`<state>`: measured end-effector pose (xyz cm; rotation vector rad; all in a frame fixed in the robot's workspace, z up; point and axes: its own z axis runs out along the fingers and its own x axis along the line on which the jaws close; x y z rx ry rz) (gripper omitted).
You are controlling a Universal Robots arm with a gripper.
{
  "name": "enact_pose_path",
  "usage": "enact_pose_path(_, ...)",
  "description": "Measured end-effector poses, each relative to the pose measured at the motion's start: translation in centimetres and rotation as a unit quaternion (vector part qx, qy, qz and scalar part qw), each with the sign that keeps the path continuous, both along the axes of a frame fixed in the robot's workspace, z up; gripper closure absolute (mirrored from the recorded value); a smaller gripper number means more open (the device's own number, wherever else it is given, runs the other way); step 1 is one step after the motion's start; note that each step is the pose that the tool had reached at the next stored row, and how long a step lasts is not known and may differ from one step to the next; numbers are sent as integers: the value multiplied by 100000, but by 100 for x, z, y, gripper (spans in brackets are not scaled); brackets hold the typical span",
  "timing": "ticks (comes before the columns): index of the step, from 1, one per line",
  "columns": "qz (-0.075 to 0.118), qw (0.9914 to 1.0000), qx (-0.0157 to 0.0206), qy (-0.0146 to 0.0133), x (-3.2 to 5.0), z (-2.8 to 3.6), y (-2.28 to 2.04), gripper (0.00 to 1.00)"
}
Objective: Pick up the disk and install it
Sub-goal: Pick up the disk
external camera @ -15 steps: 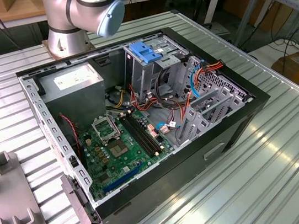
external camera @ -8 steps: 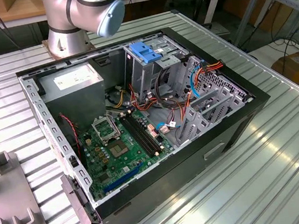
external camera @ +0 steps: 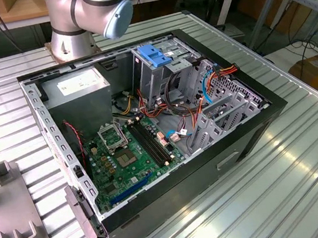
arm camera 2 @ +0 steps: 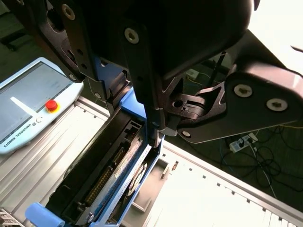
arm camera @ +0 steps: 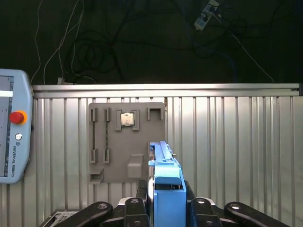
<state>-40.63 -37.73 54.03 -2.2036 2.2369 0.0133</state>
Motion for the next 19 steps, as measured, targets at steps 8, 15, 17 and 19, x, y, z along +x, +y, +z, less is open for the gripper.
enact_pose_path(8,1,100000,-3,5,113,1,0,63)
enact_pose_path(15,-1,100000,-2,2,208,0,0,63)
enact_pose_path(17,2,100000,-3,4,255,0,0,63)
enact_pose_path(19,1,100000,-2,2,287,0,0,63)
